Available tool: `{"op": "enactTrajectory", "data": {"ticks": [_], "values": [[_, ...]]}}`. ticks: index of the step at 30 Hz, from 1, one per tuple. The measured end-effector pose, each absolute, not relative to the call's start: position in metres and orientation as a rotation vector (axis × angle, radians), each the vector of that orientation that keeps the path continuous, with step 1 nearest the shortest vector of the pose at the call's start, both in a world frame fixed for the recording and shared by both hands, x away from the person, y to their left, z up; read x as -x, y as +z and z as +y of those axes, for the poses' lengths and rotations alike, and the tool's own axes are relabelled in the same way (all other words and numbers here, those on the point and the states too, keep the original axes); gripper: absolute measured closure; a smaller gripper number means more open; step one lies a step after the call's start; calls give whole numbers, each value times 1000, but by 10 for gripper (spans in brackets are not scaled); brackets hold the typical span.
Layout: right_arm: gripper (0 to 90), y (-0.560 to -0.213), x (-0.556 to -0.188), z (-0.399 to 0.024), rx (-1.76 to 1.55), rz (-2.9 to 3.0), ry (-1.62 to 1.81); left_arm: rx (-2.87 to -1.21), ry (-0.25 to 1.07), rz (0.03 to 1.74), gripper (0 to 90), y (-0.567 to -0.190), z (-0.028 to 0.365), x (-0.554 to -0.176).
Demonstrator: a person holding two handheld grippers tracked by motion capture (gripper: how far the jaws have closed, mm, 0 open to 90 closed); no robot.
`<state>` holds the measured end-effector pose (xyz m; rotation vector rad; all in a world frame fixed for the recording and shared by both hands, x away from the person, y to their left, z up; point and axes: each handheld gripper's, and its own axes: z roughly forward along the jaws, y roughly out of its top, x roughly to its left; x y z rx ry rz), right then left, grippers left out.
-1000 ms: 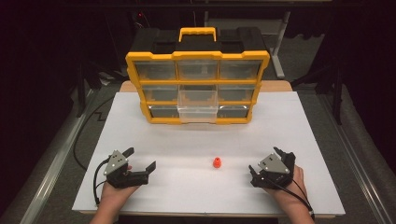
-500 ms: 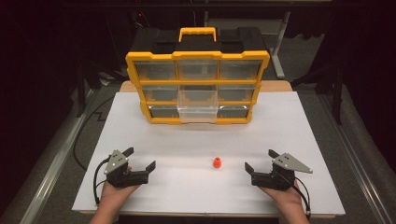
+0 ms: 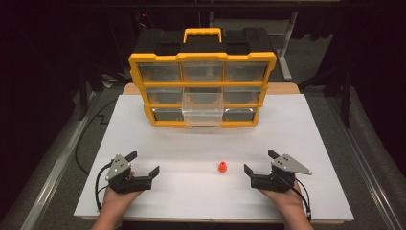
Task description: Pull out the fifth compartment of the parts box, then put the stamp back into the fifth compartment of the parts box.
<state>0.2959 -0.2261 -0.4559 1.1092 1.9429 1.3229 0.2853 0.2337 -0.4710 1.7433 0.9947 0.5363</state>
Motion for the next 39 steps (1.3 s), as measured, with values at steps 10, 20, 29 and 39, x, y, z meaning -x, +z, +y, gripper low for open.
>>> {"op": "enactTrajectory", "data": {"ticks": [10,20,29,39], "values": [[0,-457,-302,-210,-1064,1999,1263,-1737,536,996,1,-471,234,-285],[61,-456,-308,-186,-1018,2084,1258,-1736,535,979,1,-471,234,-286],[238,-459,-316,-165,-993,2181,1255,-1727,540,964,1,-469,231,-285],[569,-463,-321,-153,-980,2291,1233,-1724,538,957,1,-469,230,-285]]}}
